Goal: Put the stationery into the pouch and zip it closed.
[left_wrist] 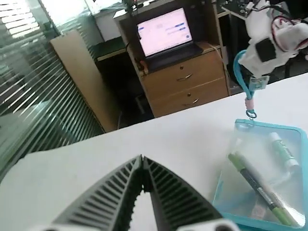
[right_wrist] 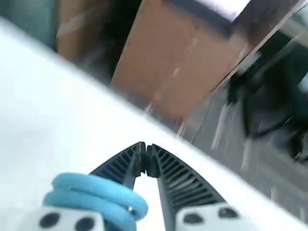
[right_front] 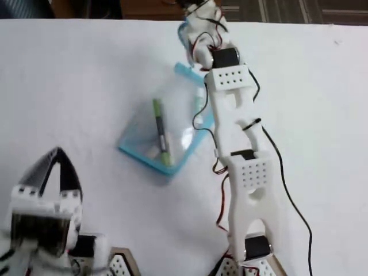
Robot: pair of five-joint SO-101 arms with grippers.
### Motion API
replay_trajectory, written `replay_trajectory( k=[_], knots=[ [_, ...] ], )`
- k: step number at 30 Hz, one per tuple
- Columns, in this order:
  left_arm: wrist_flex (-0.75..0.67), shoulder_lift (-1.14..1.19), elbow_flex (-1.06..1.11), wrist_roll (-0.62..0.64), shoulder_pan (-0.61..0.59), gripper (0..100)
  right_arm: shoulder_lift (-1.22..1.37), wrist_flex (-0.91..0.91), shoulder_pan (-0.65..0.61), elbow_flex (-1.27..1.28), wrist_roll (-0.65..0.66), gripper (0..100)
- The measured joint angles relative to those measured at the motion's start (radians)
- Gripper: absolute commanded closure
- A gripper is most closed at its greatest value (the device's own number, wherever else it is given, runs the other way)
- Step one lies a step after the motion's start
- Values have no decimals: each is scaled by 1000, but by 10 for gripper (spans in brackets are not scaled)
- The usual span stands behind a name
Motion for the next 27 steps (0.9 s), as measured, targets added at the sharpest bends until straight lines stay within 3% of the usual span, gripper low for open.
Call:
replay_trajectory(
  k=[4, 9, 11, 14, 19, 25, 27],
  knots=[
    [-137, 2, 192, 14, -54, 921, -20, 229, -8, 0, 20, 922],
    [-216, 2, 350, 21, -97, 896, -64, 535, -18, 0, 55, 614],
    [-224, 3, 387, 21, -104, 895, -81, 675, -34, -2, 60, 557],
    [-232, 3, 425, 21, -109, 895, -114, 835, -55, -2, 60, 584],
    [-301, 3, 522, 21, -109, 895, -207, 864, -54, -2, 60, 661],
    [-327, 9, 621, 64, -109, 906, -384, 864, -60, 101, 60, 900],
    [-327, 9, 644, 77, -109, 950, -468, 864, -60, 203, 61, 989]
  ],
)
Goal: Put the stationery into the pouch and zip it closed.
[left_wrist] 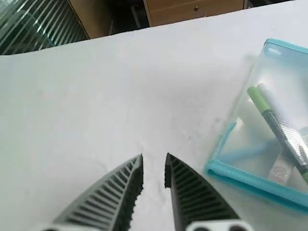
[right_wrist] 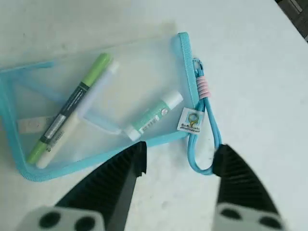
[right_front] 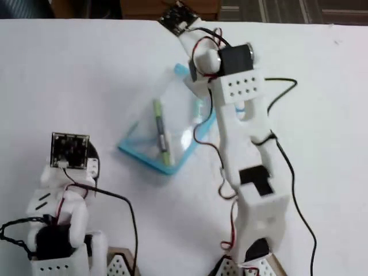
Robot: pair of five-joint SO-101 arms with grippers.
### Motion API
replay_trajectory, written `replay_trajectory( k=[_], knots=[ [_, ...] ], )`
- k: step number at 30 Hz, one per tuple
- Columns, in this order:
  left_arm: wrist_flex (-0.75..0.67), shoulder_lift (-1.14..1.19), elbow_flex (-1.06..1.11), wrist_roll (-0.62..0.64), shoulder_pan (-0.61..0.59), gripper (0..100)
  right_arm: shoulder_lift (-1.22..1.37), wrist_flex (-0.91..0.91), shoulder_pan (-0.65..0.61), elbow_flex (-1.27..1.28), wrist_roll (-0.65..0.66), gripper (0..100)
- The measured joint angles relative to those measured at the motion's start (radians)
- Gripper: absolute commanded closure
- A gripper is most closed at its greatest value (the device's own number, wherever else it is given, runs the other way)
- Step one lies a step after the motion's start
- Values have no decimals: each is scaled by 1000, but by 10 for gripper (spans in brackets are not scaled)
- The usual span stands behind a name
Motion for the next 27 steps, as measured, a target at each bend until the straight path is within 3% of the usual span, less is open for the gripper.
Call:
replay_trajectory(
  k=[3, 10, 15, 21, 27],
  knots=[
    [0, 6, 28, -15, 0, 974, -141, 0, 3, 183, 0, 949],
    [-8, 2, 81, -49, 0, 976, -512, 2, 48, 598, -8, 981],
    [-104, 2, 163, -49, 0, 974, -812, -17, 78, 921, -97, 981],
    [-264, 2, 342, -49, 0, 973, -1151, -301, 164, 1350, -195, 981],
    [-321, 2, 388, -49, 0, 975, -1461, -509, 209, 1795, -207, 981]
  ],
)
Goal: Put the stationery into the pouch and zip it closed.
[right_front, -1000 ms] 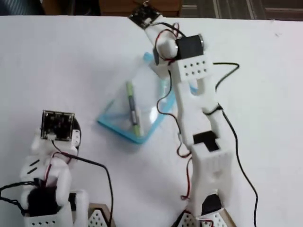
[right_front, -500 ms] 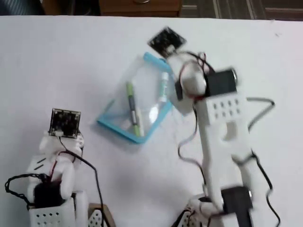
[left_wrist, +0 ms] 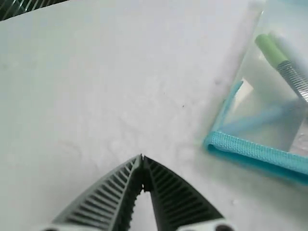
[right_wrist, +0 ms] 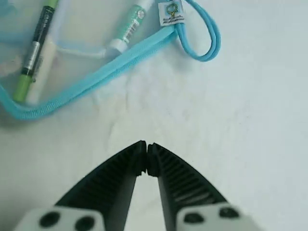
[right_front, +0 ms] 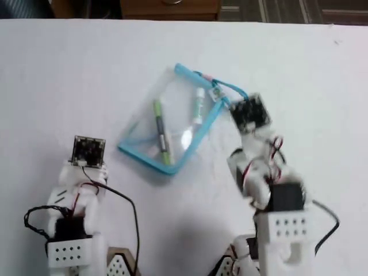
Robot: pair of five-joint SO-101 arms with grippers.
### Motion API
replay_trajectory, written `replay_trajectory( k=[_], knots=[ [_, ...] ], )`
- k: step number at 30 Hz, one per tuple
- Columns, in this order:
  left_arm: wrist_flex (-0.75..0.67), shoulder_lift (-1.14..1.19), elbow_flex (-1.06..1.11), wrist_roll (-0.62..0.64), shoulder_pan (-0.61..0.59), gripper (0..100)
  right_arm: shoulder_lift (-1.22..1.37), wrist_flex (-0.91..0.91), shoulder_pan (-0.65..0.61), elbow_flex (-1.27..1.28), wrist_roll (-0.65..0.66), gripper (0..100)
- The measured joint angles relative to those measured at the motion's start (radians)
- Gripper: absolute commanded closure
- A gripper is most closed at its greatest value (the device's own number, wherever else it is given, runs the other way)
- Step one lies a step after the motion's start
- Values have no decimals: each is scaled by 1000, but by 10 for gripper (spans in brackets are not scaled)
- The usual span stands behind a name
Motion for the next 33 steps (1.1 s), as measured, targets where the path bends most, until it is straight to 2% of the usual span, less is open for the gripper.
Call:
replay_trajectory(
  k=[7, 15, 25, 33],
  knots=[
    [6, 0, 25, 0, 0, 976, -333, -31, -2, 308, 0, 981],
    [80, 0, 25, 0, 0, 977, -637, -15, 8, 577, 0, 981],
    [150, -54, 25, 0, 0, 976, -646, -9, 8, 736, 0, 981],
    [304, -57, 25, 0, 0, 974, -643, -9, 6, 738, 0, 981]
  ],
)
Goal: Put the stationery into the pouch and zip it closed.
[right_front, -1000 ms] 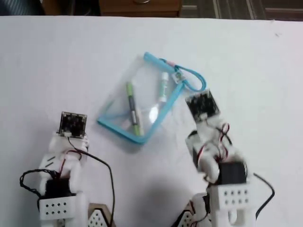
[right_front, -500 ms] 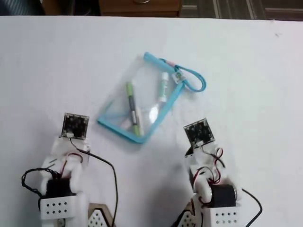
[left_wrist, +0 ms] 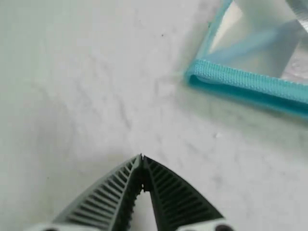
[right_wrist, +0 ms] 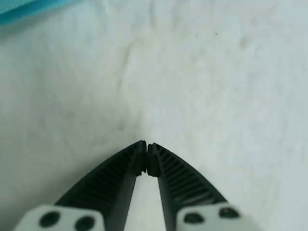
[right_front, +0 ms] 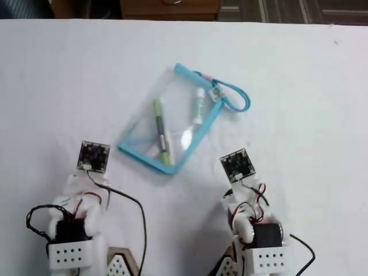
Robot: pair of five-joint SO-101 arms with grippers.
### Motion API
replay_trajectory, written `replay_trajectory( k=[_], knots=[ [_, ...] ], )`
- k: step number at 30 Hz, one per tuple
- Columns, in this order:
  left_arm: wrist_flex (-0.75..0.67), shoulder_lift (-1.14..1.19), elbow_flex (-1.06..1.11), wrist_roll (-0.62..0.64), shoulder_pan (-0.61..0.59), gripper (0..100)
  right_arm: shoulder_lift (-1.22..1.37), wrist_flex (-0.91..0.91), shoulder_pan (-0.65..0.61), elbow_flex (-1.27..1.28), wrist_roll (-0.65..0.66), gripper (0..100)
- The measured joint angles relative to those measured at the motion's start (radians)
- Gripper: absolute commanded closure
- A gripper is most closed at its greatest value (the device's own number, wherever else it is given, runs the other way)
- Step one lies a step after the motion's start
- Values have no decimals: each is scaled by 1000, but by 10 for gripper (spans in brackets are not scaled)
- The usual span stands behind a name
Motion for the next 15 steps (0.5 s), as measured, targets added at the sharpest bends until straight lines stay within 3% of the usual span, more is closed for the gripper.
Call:
replay_trajectory(
  k=[15],
  knots=[
    [61, 0, 0, 0, 0, 975, 0, 28, 0, 0, 0, 981]
  ],
)
